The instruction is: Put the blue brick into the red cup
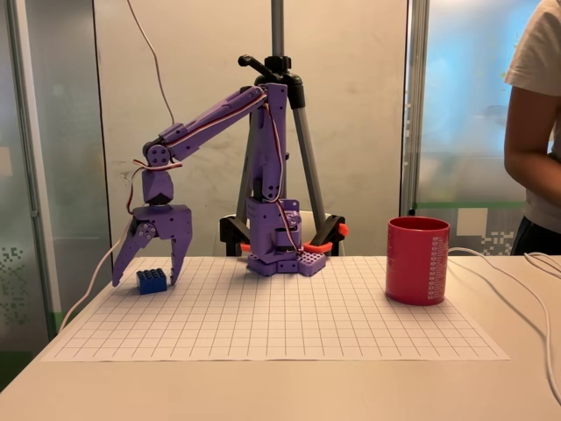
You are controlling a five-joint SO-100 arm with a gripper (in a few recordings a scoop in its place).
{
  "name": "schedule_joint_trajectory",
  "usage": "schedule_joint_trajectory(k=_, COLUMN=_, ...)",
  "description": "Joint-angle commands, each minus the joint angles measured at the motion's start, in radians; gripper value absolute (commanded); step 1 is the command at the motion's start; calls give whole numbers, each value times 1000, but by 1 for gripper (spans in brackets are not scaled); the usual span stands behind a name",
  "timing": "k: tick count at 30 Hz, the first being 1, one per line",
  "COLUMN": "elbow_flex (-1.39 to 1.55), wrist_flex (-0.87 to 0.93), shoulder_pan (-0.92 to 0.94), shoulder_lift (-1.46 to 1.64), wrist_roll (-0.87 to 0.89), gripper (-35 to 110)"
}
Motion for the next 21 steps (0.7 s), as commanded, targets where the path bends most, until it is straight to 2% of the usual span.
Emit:
schedule_joint_trajectory(k=1, elbow_flex=6, wrist_flex=-26, shoulder_pan=21, shoulder_lift=3, wrist_roll=-5, gripper=21)
schedule_joint_trajectory(k=2, elbow_flex=6, wrist_flex=-55, shoulder_pan=21, shoulder_lift=5, wrist_roll=-3, gripper=0)
schedule_joint_trajectory(k=15, elbow_flex=-9, wrist_flex=-117, shoulder_pan=48, shoulder_lift=5, wrist_roll=46, gripper=0)
schedule_joint_trajectory(k=21, elbow_flex=-202, wrist_flex=-92, shoulder_pan=41, shoulder_lift=55, wrist_roll=115, gripper=0)
